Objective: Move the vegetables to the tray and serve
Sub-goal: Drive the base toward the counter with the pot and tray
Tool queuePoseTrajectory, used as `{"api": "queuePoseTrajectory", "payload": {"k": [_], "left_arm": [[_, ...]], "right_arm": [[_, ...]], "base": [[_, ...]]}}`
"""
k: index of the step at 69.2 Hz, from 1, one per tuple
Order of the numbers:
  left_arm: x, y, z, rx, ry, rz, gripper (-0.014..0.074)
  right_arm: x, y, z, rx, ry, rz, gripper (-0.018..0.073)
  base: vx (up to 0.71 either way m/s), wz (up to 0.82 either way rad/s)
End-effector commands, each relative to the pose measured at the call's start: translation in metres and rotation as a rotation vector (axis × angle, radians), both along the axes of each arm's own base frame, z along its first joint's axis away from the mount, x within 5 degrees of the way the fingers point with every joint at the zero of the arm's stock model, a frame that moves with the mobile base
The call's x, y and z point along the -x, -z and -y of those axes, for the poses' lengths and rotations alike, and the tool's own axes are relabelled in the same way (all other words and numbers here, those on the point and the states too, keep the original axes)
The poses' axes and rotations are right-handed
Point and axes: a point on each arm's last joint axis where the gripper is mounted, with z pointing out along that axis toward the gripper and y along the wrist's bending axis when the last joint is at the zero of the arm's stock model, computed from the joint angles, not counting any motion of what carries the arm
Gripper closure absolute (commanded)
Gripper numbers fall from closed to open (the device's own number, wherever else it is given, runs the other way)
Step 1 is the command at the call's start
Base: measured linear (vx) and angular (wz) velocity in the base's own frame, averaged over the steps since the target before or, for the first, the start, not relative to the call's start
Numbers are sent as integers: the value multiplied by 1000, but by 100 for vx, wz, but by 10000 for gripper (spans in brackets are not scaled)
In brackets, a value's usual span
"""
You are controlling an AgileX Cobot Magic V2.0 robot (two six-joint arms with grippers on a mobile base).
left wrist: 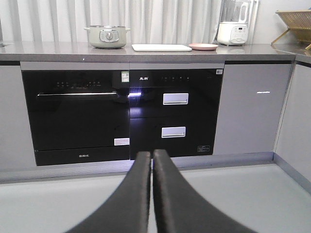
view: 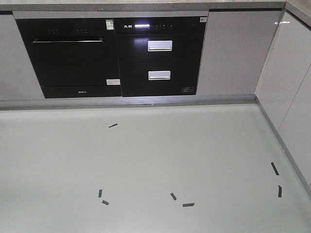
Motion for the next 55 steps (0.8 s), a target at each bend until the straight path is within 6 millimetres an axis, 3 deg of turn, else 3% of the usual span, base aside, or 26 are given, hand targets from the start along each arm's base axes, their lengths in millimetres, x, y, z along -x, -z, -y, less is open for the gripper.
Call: {"api": "queuePoseTrajectory", "payload": {"k": [1,55], "left_arm": [[0,2,-1,14,-6,61,602],[0,2,-1,14,-6,61,602]], "right_arm": [[0,-2,-1,14,-4,69,562],[0,-2,-1,14,-4,69,562]], "base": [[0,0],[0,0]]}}
